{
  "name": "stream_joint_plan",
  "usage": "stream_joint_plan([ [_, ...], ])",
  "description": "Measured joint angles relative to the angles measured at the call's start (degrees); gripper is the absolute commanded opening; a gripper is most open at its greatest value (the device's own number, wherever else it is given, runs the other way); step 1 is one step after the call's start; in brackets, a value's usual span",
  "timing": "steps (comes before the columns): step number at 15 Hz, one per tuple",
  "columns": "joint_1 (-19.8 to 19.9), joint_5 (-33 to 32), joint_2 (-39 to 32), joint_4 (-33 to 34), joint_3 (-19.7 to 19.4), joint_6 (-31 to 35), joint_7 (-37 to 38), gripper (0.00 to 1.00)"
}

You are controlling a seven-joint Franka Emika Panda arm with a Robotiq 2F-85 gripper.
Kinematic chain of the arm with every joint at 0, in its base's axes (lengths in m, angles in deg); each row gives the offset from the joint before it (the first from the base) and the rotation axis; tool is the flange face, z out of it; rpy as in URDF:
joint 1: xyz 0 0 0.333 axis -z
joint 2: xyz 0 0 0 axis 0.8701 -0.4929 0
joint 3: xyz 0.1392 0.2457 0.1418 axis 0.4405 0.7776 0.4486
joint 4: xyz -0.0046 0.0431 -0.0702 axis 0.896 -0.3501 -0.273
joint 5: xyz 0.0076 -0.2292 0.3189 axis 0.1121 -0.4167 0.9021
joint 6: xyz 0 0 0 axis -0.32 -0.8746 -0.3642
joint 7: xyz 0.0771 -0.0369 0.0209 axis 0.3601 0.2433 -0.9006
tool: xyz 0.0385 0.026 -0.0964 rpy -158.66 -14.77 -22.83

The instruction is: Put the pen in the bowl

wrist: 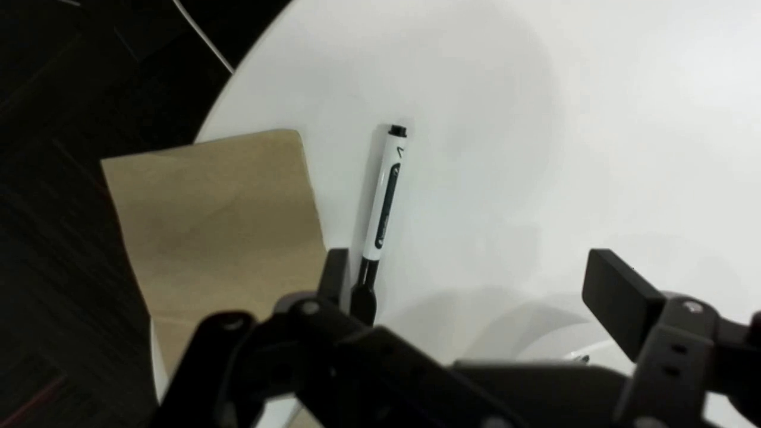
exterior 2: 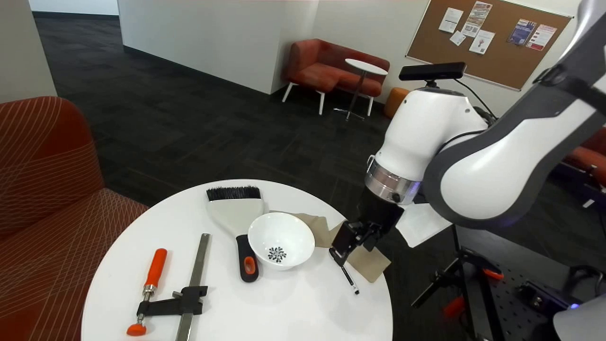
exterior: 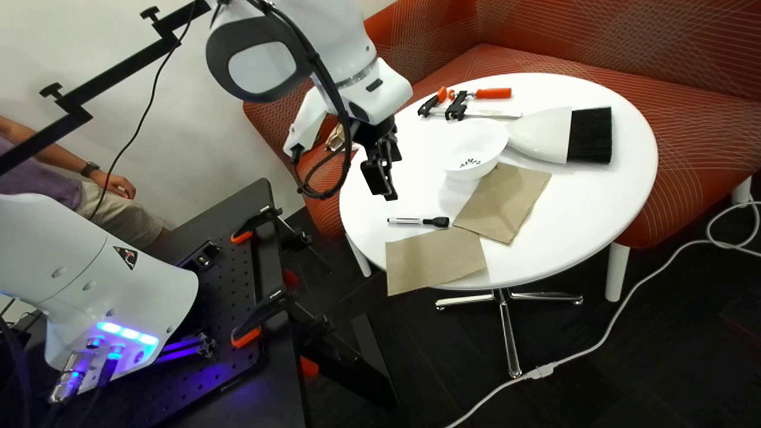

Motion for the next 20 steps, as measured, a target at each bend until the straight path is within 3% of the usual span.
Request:
stream_joint_plan([
  [11, 0.37, 0.67, -12.54, 6.23, -0.27, 4.39, 0.24, 1.0],
  [12, 0.47, 0.69, -13.08, 6.6, -0.27, 4.49, 0.24, 0.75],
  [13, 0.61, 0.7, -13.54, 6.97, -0.27, 4.54, 0.24, 0.74],
  [20, 1.4, 0.71, -15.08, 8.39, -0.27, 4.76, 0.24, 0.2],
])
